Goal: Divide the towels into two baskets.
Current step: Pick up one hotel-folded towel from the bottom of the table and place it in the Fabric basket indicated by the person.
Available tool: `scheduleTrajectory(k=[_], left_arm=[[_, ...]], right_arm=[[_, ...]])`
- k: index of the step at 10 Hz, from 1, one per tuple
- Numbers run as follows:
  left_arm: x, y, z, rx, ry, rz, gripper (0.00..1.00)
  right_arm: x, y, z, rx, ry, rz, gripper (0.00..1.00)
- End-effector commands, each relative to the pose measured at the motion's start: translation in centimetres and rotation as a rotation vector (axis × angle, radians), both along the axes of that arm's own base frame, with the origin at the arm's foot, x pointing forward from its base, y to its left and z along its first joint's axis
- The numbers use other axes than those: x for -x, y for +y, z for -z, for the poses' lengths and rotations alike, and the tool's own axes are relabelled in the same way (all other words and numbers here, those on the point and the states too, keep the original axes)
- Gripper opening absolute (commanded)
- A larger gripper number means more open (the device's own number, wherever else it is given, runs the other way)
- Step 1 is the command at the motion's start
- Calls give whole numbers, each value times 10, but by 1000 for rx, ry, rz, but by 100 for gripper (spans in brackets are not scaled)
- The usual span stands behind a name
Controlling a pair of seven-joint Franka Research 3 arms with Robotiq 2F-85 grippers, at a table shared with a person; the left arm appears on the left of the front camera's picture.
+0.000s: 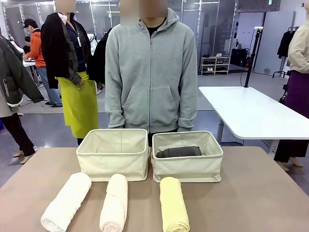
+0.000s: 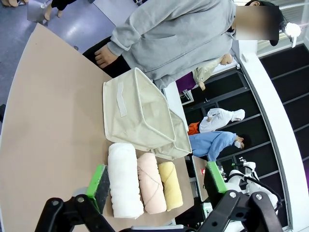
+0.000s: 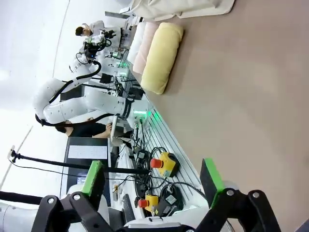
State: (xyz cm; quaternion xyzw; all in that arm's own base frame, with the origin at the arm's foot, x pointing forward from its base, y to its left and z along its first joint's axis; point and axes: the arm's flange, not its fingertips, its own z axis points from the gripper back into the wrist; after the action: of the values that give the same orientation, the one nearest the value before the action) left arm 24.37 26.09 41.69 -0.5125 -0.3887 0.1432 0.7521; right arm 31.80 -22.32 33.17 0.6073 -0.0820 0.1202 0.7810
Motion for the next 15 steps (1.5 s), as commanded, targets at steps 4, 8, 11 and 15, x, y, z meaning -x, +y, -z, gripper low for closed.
scheduleTrajectory(k=[4, 8, 11, 15], left_arm=[[1, 2, -1, 11, -16, 1, 100], [1, 2, -1, 11, -16, 1, 100], [0, 0, 0, 0, 0, 0, 100], [-53, -122, -14, -481, 178, 337, 100]], right_arm=[[0, -3, -12, 15, -48, 8, 100], [0, -3, -12, 15, -48, 8, 100], [0, -3, -12, 15, -48, 8, 100], [0, -3, -12, 15, -48, 8, 100]])
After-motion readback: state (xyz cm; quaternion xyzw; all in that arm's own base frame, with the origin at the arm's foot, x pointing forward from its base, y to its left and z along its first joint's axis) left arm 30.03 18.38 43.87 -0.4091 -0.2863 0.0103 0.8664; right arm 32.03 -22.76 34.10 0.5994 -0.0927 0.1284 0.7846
